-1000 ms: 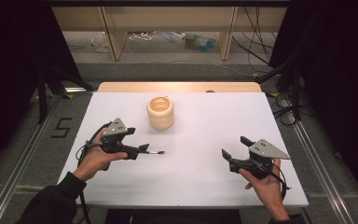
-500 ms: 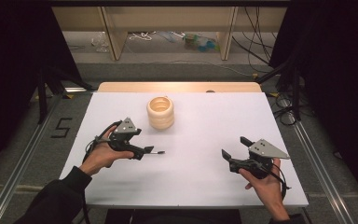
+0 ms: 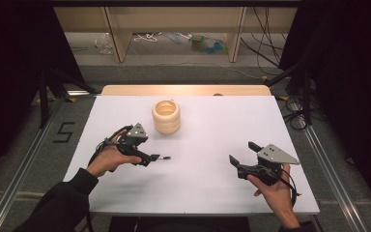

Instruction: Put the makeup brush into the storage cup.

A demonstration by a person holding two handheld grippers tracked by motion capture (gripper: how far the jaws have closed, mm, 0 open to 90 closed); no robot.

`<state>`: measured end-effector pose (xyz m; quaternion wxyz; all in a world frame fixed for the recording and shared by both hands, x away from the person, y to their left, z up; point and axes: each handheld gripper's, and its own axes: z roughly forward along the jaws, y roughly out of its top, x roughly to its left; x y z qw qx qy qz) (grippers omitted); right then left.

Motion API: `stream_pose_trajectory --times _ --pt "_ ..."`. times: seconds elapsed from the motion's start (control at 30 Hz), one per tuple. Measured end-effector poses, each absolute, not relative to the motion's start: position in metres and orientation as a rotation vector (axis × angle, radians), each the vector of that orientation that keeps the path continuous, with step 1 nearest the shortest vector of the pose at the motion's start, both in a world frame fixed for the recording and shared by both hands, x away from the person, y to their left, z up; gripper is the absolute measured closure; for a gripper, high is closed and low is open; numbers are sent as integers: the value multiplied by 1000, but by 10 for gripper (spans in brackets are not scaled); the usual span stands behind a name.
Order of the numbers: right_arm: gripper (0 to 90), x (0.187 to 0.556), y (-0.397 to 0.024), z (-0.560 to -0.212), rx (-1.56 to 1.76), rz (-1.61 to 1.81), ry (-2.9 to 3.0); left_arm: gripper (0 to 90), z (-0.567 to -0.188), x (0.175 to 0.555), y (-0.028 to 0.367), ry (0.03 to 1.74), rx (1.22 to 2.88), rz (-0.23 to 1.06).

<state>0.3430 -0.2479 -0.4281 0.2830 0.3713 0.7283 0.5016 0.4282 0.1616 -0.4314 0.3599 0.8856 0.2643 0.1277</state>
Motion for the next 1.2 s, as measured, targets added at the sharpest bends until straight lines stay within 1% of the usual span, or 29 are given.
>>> stream_pose_trajectory --times 0.37,0.4,0.5,0.57,0.73,0.77,1.0,1.2 --pt "185 342 -247 -428 1012 1348 1967 169 -433 437 156 648 2396 326" --pt "185 342 -247 -428 1012 1349 1967 171 -434 439 154 644 2409 303" --pt "185 342 -247 -428 1010 1347 1966 184 -435 441 152 632 2434 294" --pt "185 342 -247 -428 1012 1349 1970 187 -437 447 150 618 2488 278" --pt "185 342 -246 -428 1009 1349 1974 195 -439 449 146 629 2503 266" --pt "185 342 -246 -429 1010 1361 1977 194 -439 450 146 617 2507 279" --pt "185 343 -248 -428 989 1341 1958 197 -441 452 147 629 2525 239" --pt "185 343 -246 -429 1002 1365 1972 204 -444 455 150 611 2590 221"
